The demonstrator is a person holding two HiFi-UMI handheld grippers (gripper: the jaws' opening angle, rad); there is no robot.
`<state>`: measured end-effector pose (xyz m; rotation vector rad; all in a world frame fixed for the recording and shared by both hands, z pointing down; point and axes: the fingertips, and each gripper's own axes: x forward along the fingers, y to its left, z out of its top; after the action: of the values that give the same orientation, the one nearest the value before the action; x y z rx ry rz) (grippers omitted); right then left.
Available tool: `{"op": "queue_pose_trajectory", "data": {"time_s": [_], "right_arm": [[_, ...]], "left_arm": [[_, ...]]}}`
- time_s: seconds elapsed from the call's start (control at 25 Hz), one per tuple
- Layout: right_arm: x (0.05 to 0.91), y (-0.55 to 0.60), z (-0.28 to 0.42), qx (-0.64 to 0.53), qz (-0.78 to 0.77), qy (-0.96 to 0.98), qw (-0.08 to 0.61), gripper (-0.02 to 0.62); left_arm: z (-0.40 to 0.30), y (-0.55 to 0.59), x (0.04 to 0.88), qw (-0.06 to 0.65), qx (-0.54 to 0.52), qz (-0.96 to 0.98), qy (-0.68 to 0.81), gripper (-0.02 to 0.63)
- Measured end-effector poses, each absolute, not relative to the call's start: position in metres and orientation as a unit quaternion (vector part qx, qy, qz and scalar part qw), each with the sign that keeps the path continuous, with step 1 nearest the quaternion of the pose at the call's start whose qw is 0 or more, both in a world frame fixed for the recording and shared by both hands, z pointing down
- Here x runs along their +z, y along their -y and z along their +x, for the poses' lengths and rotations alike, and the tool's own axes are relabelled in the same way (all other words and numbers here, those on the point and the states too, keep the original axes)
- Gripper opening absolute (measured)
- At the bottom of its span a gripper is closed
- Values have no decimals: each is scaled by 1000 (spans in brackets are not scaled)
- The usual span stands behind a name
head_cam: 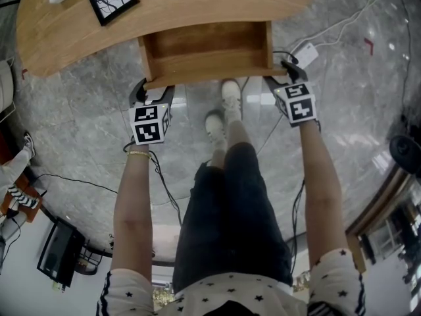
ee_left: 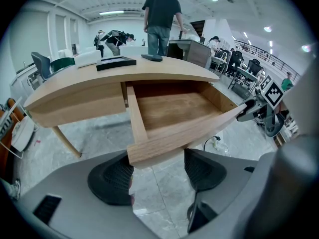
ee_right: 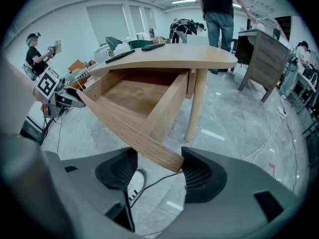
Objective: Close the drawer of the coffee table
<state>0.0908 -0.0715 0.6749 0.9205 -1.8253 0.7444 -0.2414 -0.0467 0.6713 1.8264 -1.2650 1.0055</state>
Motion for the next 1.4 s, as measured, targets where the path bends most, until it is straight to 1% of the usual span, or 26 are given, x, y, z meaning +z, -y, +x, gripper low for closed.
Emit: {"op": "queue_pose_trajectory", "data": {"time_s": [1.4], "right_arm": [[675, 113, 93, 291, 373, 752, 458, 285]], "left_arm": [[-240, 85, 670, 343, 380, 701, 496, 333]]}}
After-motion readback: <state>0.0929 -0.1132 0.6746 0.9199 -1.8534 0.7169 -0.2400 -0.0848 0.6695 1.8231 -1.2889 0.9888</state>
